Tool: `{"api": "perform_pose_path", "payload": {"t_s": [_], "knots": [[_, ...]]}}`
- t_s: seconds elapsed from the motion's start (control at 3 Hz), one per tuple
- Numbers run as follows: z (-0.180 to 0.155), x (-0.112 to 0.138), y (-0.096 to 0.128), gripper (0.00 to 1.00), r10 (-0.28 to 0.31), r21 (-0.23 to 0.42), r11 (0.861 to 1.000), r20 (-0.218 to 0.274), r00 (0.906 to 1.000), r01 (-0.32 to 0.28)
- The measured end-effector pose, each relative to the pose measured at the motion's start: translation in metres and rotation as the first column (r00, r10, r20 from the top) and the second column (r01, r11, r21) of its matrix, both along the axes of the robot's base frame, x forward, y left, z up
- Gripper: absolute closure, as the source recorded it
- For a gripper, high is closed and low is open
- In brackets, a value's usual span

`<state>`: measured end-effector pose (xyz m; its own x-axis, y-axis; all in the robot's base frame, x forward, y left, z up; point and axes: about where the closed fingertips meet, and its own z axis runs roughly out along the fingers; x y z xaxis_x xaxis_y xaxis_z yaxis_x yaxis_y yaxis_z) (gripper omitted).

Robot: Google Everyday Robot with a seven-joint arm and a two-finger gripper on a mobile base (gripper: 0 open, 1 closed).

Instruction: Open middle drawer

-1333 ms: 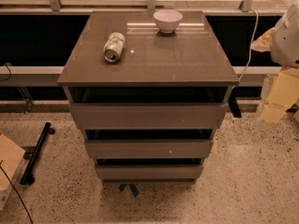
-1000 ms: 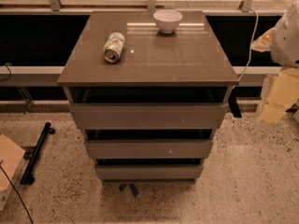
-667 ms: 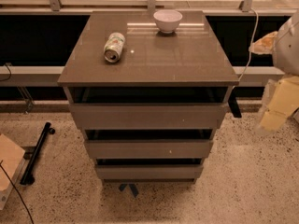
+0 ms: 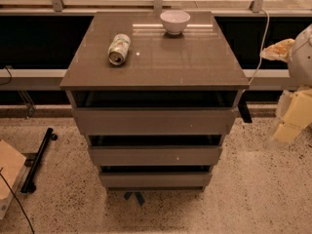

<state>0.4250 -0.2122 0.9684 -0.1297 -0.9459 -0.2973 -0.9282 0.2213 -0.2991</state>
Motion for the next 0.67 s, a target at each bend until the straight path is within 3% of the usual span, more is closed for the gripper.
{"api": "perform_pose_path", "payload": {"t_s": [0.67], "knots": [[-0.044,0.008,0.002,0.0,0.058,0.04,0.997,0.041,0.9974,-0.06]]}}
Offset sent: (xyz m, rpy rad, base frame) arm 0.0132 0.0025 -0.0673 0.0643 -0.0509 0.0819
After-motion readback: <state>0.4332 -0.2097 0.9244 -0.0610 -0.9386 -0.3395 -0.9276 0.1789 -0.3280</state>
